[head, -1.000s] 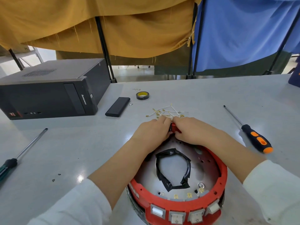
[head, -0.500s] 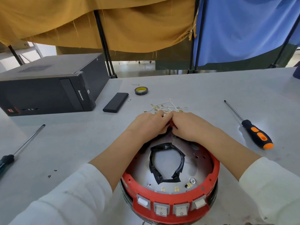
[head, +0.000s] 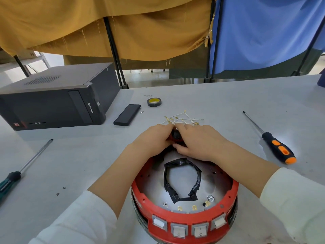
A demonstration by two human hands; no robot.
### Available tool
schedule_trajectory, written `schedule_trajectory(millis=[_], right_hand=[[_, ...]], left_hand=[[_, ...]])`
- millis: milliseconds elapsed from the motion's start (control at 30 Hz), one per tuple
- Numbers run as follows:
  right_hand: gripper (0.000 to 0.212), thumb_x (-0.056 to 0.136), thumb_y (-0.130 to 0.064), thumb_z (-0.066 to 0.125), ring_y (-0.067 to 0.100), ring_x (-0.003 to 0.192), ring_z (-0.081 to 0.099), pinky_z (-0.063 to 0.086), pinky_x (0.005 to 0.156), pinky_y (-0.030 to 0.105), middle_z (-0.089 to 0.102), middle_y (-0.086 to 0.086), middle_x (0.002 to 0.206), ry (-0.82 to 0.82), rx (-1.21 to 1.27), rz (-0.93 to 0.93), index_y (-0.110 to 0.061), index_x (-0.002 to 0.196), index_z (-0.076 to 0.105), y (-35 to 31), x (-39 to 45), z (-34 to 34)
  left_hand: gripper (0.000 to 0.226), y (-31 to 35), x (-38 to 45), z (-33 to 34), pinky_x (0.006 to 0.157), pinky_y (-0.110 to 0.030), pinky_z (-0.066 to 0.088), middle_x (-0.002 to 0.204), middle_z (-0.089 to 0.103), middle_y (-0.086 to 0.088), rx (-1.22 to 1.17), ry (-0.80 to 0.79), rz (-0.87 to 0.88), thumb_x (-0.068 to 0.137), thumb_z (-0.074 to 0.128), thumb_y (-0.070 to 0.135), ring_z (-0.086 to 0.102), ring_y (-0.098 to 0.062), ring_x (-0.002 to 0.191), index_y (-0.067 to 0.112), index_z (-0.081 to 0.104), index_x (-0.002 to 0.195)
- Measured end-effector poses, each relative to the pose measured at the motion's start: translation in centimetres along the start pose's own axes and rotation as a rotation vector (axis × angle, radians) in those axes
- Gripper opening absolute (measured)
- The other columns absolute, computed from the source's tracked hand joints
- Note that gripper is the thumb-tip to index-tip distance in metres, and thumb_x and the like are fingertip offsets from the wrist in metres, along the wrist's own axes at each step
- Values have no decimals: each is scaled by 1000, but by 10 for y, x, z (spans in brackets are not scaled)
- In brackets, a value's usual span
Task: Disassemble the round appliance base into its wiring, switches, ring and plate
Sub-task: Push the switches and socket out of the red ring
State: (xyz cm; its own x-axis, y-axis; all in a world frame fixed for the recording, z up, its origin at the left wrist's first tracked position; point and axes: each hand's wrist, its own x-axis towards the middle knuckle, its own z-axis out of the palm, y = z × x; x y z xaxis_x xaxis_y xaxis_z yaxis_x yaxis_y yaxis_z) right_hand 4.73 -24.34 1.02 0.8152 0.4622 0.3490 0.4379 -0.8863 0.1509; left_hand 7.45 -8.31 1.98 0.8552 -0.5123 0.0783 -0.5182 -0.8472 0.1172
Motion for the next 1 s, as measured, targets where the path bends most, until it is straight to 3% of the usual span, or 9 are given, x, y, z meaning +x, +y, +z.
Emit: schedule_trajectory(millis=[100, 367, 633, 733, 833, 933, 1000], right_hand=[[41, 94, -48, 39, 29, 88, 63, 32, 58, 32, 64, 7, 105, -11, -46, -8, -13, 113, 44, -1, 7, 2], [36, 91, -42, 42, 31, 86, 64, 45, 64, 36, 65, 9, 103, -56, -39, 45, -12, 112, 44, -5, 19, 12], [48, 96, -52, 31, 35, 77, 65, 32, 55, 33, 68, 13, 84, 42, 3, 235, -9, 115, 39, -3, 19, 8], [42, 93, -56, 30, 30, 64, 58, 22, 48, 31, 61, 4, 71, 82, 14, 255, -16, 101, 39, -3, 15, 5], [31, 91, -52, 33, 18, 54, 46, 21, 46, 29, 49, -8, 63, 129, 307, 406, -21, 92, 35, 8, 21, -2], [24, 92, -39, 49, 20, 65, 54, 39, 50, 30, 55, 3, 83, 22, 741, 563, -15, 97, 49, 34, 33, -5], [24, 91, -29, 54, 19, 62, 54, 44, 45, 27, 53, 6, 86, -56, 823, 641, -10, 104, 54, 53, 39, -4]], left_hand=[[15, 0, -2, 4, 71, -30, 36, 112, 59, -11, -67, 28, -54, 90, 49, 12, 54, -31, 102, 14, 49, 105], [21, 1, -3, 10, 66, -31, 36, 113, 60, -9, 12, 83, -90, 88, 46, 5, 55, -32, 99, 14, 48, 106], [28, 3, -6, 8, 59, -32, 32, 99, 62, -5, -58, 109, -87, 85, 46, 2, 53, -29, 85, 19, 37, 105], [24, 5, -8, 5, 59, -31, 31, 97, 60, -2, -96, 95, -108, 86, 47, 3, 50, -26, 81, 21, 37, 99], [24, 5, -11, 3, 67, -34, 42, 108, 59, -4, -92, 72, -115, 84, 45, 5, 54, -27, 94, 19, 48, 103], [18, 6, -11, 1, 73, -36, 45, 110, 59, -4, -89, 57, -98, 87, 49, 17, 54, -28, 98, 20, 50, 104], [15, 7, -11, 1, 73, -35, 44, 108, 60, -3, -93, 59, -94, 88, 50, 23, 55, -27, 97, 22, 50, 103]])
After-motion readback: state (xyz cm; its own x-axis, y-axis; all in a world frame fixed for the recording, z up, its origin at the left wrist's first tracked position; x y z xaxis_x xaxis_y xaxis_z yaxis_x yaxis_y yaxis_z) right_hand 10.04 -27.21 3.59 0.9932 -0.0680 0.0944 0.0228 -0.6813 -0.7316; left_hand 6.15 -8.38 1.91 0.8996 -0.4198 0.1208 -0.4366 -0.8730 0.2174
